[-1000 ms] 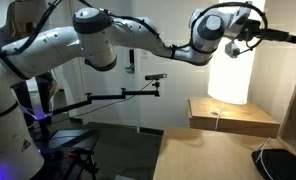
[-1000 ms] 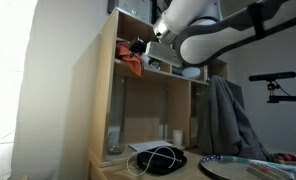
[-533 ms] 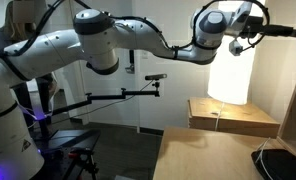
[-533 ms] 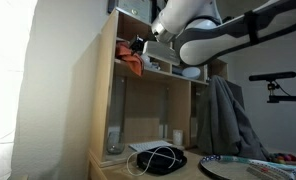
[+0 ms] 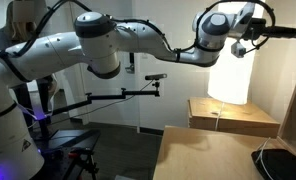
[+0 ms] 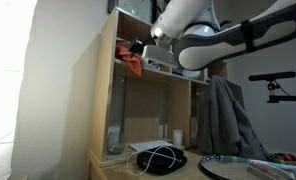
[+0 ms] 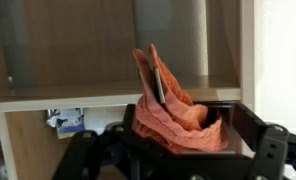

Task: Move the tennis rack slightly to the right. Pick up the orange towel from the top compartment and put it on the table.

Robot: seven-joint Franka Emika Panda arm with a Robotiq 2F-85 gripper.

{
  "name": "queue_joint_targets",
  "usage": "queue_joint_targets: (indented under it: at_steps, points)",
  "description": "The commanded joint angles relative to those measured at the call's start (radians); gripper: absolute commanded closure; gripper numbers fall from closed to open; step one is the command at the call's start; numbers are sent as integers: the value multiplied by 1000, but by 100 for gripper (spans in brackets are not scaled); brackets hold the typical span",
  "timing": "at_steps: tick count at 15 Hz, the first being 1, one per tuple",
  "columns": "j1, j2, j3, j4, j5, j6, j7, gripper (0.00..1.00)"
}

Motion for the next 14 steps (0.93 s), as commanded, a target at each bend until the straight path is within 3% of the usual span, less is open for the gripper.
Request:
queue_joint_targets:
  at_steps: [1,9,11,14]
  points:
    - [-33,20,-22,69,-4,-30,33,32]
    - [-49,23,-16,87,-3,-5,22,95]
    - [-46,22,-14,89,-3,3,19,100]
    - [-36,26,-22,95,-8,20,21,99]
